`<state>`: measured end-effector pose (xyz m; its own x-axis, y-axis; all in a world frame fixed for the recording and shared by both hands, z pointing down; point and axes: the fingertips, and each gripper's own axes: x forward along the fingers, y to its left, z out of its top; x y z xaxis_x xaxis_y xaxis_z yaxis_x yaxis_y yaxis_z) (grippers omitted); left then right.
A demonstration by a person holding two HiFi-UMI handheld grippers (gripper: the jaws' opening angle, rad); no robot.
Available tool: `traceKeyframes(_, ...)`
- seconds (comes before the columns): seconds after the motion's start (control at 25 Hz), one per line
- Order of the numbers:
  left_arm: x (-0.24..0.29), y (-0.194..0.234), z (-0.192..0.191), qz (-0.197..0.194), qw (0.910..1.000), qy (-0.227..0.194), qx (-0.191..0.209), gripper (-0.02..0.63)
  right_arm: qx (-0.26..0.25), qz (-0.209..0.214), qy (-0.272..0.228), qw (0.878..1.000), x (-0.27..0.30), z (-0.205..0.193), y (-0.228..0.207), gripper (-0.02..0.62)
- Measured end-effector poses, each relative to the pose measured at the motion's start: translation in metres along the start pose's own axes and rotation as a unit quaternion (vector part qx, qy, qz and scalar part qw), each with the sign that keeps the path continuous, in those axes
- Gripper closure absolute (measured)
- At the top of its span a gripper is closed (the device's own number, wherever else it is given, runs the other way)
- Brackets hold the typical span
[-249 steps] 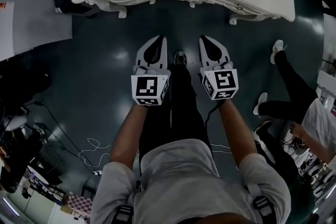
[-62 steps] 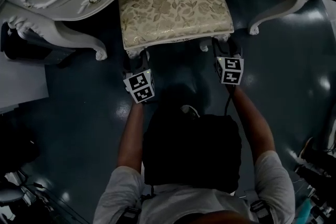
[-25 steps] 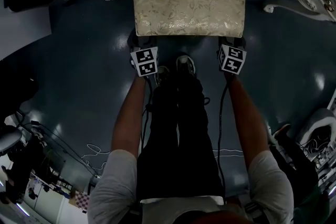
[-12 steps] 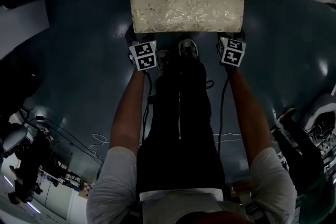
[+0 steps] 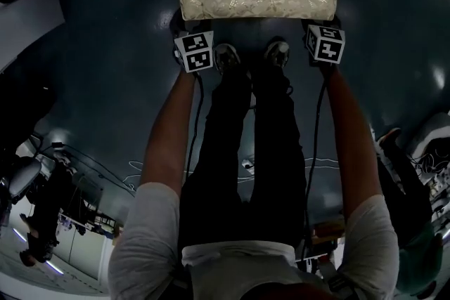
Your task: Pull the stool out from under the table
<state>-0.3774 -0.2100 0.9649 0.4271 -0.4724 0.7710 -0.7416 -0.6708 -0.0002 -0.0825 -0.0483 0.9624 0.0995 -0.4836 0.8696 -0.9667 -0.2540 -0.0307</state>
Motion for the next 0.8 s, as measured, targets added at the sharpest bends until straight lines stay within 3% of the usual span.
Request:
traceKeyframes(0.16, -0.005, -0.001, -0.008, 0.012, 0.9999, 0.007, -0.005, 0.37, -0.001, -0.006, 0.012, 1.0, -0.004, -0.008, 0.003, 0.342)
traceKeyframes(0.4, -0.004, 0.0, -0.001, 0.01, 0.9999, -0.011, -0.002, 0.371, 0.006, -0.016, -0.031, 0.999, -0.005, -0.002, 0.001, 0.344)
traceKeyframes(0.8, -0.008, -0.002, -0.004, 0.008, 1.0, 0.001, -0.005, 0.371, -0.005, -0.009, -0.029, 1.0, -0.006, -0.002, 0.002, 0.345)
